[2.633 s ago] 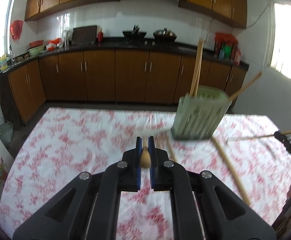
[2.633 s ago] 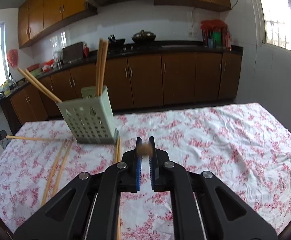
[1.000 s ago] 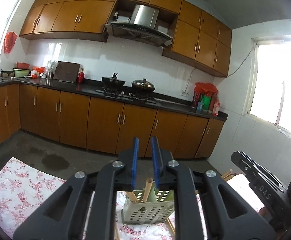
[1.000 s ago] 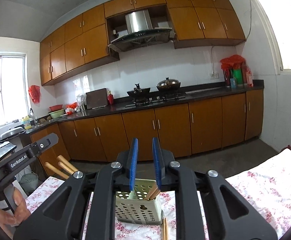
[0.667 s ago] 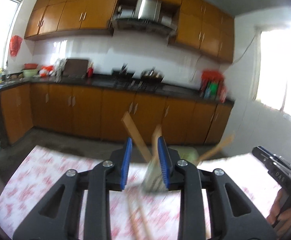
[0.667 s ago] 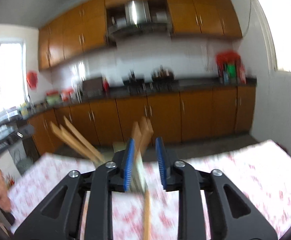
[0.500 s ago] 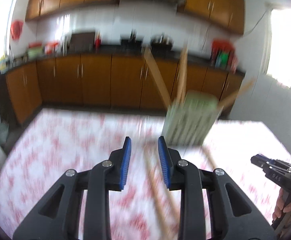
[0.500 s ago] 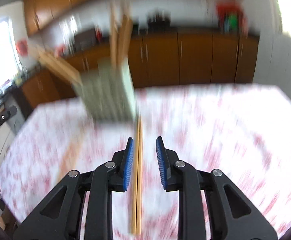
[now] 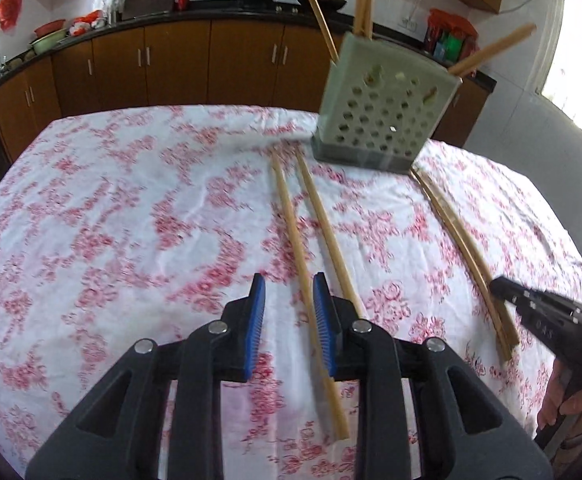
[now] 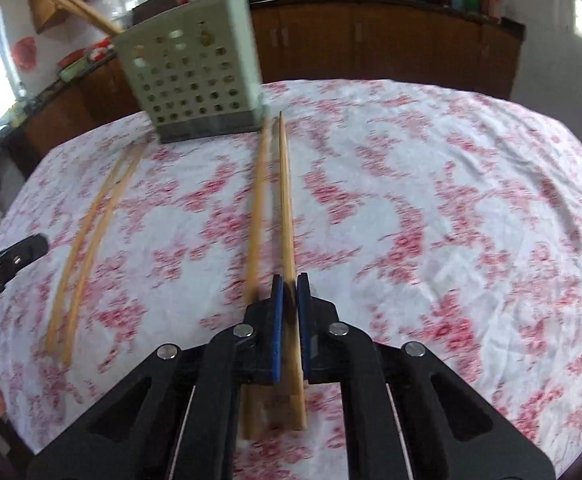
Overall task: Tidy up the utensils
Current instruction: 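Lower the right tool onto a bamboo chopstick and close it while the left tool grasps another, then hold the grasped chopsticks against the tablecloth with both tools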
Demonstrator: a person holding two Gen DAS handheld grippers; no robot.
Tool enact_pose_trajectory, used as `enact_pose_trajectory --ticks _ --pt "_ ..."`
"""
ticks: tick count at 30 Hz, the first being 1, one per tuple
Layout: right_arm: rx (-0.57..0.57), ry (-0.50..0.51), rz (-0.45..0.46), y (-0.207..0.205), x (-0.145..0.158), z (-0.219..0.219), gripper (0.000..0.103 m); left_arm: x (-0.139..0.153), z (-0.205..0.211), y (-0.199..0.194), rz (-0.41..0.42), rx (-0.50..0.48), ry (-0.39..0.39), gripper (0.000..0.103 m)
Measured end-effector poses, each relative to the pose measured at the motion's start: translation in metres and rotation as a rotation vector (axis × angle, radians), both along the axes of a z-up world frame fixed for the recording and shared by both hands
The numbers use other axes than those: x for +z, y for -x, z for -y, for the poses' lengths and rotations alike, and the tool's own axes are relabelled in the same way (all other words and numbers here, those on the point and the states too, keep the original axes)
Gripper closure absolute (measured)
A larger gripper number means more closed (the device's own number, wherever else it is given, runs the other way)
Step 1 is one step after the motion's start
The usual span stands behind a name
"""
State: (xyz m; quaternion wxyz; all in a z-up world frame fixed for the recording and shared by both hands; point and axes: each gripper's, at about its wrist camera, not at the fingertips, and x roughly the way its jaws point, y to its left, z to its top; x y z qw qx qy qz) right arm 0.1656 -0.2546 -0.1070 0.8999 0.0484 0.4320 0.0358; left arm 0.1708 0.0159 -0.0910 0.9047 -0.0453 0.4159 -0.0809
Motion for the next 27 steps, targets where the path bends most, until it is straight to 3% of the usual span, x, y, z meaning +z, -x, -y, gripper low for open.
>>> enact_pose_trajectory --ticks 3,6,11,20,27 --pt "-0.054 -0.045 -0.007 -0.005 -0.001 0.013 0.095 -0.003 0.009 -0.003 -0.018 -0.018 0.000 0.079" --pt "-0.044 -0.027 -0.006 -0.004 -0.001 0.013 0.095 -0.008 0.018 -0.007 -0.040 -0.029 -0.023 0.082" --pt "-0.025 -0.031 -0.003 -0.002 -0.003 0.009 0.095 -0.015 0.026 -0.013 -0.050 -0.020 -0.088 0.093" --pt "-0.092 0.023 0.017 -0.021 -0.002 0.030 0.095 -0.014 -0.030 -0.038 -0.053 0.130 -0.113 0.094" --pt "-0.077 0.066 0.032 -0.028 -0.005 0.026 0.095 -0.013 -0.042 -0.040 -0.039 0.147 -0.117 0.093"
